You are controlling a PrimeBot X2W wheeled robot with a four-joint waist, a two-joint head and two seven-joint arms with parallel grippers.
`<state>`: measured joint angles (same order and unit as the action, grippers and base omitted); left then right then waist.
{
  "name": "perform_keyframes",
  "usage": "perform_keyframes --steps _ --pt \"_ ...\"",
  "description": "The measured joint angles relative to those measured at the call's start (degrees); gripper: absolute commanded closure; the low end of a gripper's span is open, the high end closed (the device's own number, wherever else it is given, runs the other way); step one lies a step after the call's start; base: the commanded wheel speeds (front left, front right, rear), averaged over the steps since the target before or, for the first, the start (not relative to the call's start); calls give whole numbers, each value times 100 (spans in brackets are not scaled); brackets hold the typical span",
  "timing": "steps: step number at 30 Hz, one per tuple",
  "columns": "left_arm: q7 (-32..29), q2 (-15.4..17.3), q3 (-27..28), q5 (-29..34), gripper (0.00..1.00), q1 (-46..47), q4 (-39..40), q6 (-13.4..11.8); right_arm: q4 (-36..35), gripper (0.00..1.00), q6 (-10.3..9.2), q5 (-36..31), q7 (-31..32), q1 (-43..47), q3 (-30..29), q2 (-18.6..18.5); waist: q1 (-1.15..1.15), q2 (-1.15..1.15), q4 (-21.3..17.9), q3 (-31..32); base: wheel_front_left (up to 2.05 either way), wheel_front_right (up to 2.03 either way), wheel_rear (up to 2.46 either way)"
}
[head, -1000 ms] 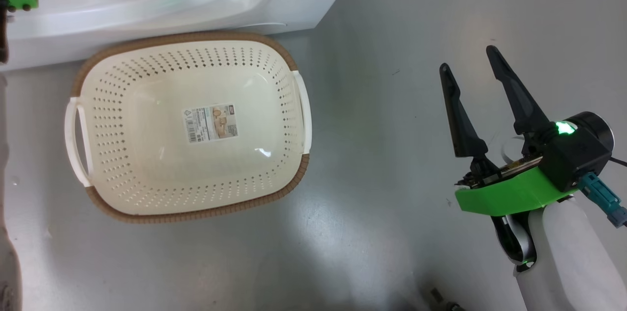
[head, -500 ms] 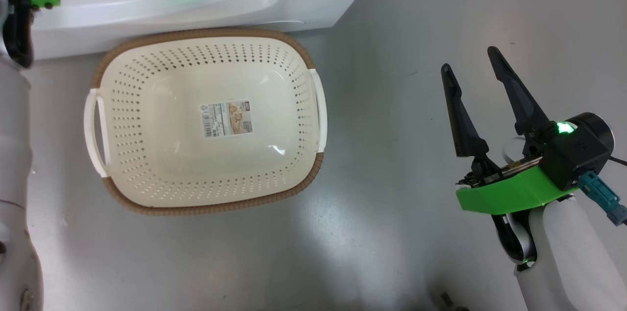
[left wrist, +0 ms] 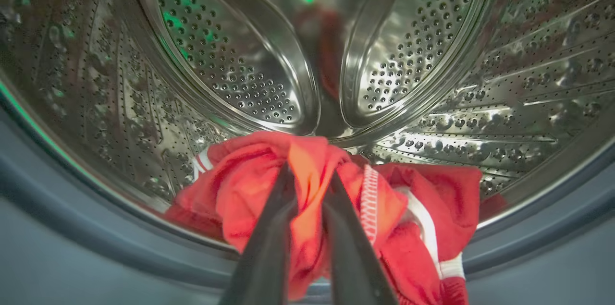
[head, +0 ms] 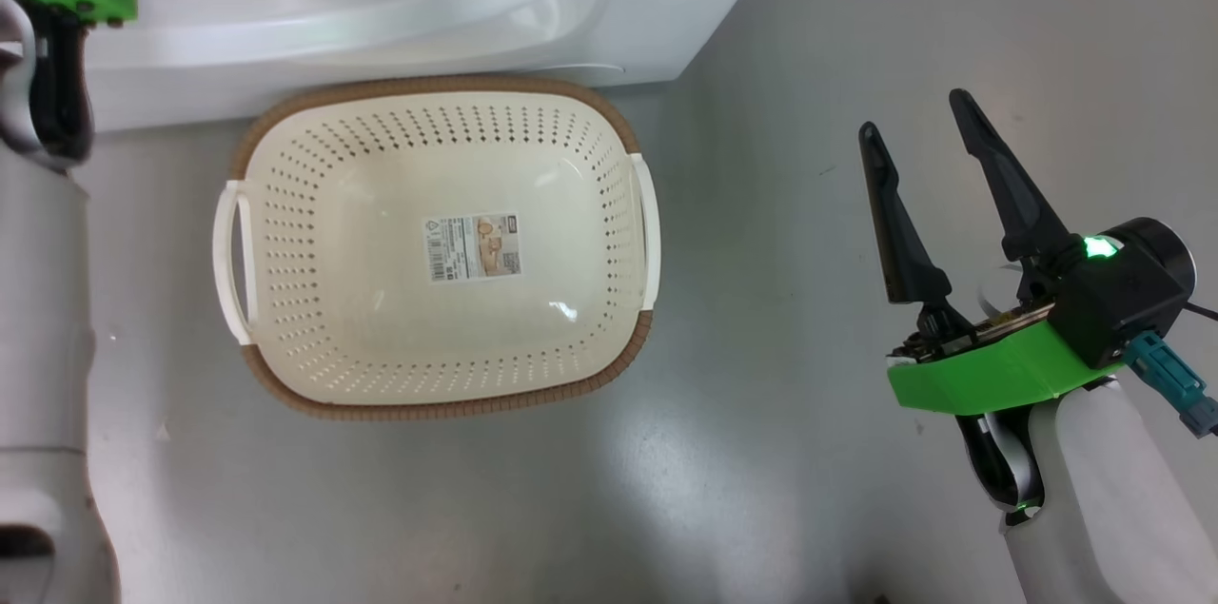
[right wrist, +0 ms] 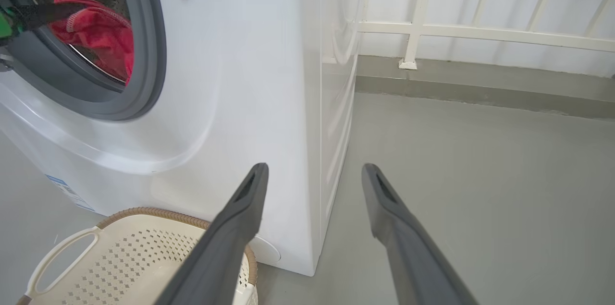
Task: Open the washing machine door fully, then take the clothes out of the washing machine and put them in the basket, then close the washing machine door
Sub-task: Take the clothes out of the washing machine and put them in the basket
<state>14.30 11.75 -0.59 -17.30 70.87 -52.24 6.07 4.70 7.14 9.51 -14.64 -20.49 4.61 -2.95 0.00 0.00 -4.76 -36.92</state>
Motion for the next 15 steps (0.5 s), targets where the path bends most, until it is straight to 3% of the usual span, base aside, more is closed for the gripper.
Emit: perform_keyframes --steps 7,15 --pt "18 -250 255 115 100 -1010 1435 -53 -2 0 0 -52 0 9 2 0 0 0 72 206 0 0 0" --pt "19 -552 511 244 100 -2073 2503 -49 9 0 0 -204 0 41 -2 -2 0 0 174 494 0 0 0"
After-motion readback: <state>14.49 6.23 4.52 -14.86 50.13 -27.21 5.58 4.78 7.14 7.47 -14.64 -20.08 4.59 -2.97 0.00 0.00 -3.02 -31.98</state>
